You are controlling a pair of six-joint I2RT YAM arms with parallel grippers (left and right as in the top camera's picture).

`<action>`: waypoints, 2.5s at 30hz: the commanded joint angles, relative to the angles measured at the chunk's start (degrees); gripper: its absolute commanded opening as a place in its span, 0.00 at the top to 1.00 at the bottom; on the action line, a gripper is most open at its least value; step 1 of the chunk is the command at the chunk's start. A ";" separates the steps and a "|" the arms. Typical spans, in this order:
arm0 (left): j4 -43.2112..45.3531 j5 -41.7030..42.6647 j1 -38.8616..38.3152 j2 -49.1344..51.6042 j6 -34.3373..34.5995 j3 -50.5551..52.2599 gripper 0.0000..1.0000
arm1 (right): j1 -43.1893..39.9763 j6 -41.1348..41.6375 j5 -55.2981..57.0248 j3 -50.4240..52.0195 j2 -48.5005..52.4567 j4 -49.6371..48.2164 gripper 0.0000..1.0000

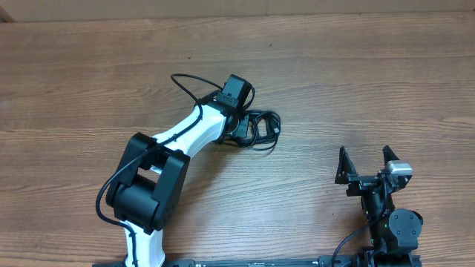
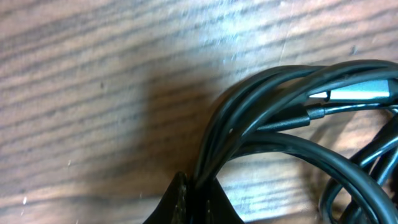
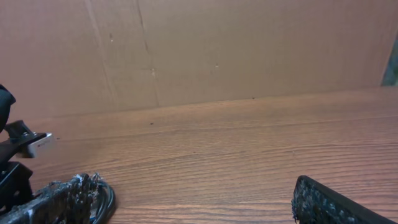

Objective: Untangle cables
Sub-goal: 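Lower the left gripper and close it on the cable loops, then lift the cable bundle with the left gripper toward the right gripper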

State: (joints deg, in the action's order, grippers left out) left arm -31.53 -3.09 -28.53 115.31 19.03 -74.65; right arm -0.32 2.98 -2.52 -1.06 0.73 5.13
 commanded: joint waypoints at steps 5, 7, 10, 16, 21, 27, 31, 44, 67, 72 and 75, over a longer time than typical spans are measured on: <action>-1.49 -0.33 -0.74 -7.41 -7.23 0.76 0.96 | 0.02 0.24 0.55 0.59 -0.57 -0.35 0.00; -1.46 -0.46 -0.74 -9.68 -8.94 0.76 0.96 | 0.02 0.24 0.55 0.59 -0.57 -0.37 0.00; -1.46 -0.96 -0.74 -14.10 -10.80 0.76 0.96 | 0.02 0.24 0.52 0.59 -0.57 -0.35 0.00; -2.16 -1.84 -0.74 -20.61 -15.85 0.76 0.96 | 0.02 0.24 0.55 0.59 -0.57 -0.37 0.00; -4.13 -1.86 -0.74 -25.88 -23.06 0.76 0.96 | 0.02 0.22 0.52 0.59 -0.57 -0.35 0.00; -8.00 -1.84 -0.74 -32.48 -29.33 0.76 0.96 | 0.02 0.24 0.55 0.59 -0.57 -0.35 0.00; -10.27 -1.73 -0.76 -36.76 -30.47 0.76 0.96 | 0.02 0.24 0.52 0.59 -0.57 -0.37 0.00; -20.52 3.21 -0.74 -48.17 -39.60 0.76 0.96 | 0.02 0.24 0.35 0.59 -0.57 -0.44 0.00; -19.87 6.19 -0.76 -49.09 -40.39 0.76 0.96 | 0.02 18.25 -23.98 -32.13 6.93 28.02 0.00; -17.00 8.87 -0.76 -50.18 -40.83 0.68 0.96 | 0.02 18.21 -34.99 -44.46 17.94 37.38 0.00; -14.88 14.16 -0.74 -51.15 -46.03 0.66 0.96 | 0.02 20.33 -41.66 -45.57 22.18 29.62 0.00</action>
State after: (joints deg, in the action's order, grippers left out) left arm -48.64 4.64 -28.91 66.46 -21.80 -73.63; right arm -0.34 21.26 -36.49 -44.99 20.88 38.00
